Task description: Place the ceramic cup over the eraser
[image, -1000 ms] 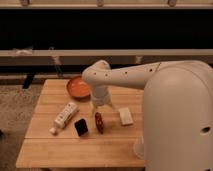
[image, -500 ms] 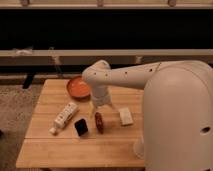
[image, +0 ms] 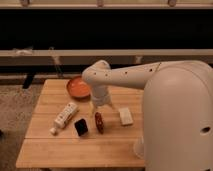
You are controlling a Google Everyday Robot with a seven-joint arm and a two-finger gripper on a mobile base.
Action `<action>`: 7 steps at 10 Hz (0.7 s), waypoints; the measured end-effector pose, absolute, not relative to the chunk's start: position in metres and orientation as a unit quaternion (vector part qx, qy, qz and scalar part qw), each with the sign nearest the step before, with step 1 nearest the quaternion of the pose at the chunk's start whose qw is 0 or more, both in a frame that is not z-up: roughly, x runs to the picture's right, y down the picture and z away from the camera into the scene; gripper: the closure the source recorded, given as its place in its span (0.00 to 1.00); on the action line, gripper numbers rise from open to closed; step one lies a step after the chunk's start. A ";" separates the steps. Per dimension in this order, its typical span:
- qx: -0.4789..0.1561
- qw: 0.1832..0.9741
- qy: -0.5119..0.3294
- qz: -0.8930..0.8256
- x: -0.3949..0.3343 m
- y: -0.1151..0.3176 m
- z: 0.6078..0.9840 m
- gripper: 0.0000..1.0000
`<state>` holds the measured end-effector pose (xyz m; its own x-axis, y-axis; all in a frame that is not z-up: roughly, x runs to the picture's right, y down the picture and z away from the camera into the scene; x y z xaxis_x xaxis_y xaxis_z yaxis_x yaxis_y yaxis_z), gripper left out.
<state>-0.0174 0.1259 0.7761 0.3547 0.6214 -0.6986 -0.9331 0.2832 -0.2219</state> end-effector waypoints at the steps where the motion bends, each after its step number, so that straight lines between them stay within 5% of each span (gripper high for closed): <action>1: -0.313 0.761 0.249 0.511 -0.017 0.126 0.776 0.20; 7: -0.302 0.722 0.262 0.565 0.050 0.123 0.766 0.20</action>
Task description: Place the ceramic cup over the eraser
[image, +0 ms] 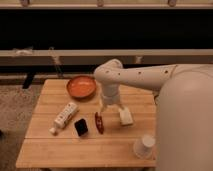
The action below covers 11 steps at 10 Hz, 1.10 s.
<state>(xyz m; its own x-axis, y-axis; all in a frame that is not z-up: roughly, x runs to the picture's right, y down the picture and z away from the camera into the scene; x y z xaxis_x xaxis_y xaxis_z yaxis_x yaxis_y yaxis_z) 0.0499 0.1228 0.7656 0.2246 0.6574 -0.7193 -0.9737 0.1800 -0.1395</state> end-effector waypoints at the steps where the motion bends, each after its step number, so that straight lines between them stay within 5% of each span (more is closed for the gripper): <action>1: -0.297 0.715 0.264 0.575 0.064 0.123 0.760 0.20; 11: -0.232 0.638 0.297 0.671 0.160 0.159 0.695 0.20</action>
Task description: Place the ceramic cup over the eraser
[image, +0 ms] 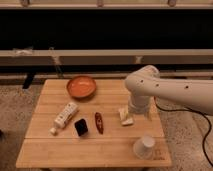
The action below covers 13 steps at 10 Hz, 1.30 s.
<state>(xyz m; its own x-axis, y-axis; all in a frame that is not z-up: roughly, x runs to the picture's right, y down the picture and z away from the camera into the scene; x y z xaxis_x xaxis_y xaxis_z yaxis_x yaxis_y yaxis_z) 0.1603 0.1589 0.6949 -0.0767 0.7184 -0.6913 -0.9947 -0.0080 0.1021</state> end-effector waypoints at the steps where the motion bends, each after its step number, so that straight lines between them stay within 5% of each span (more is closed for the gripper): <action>1: -0.231 0.634 0.300 0.674 0.162 0.165 0.693 0.20; 13: -0.252 0.549 0.306 0.736 0.208 0.256 0.676 0.20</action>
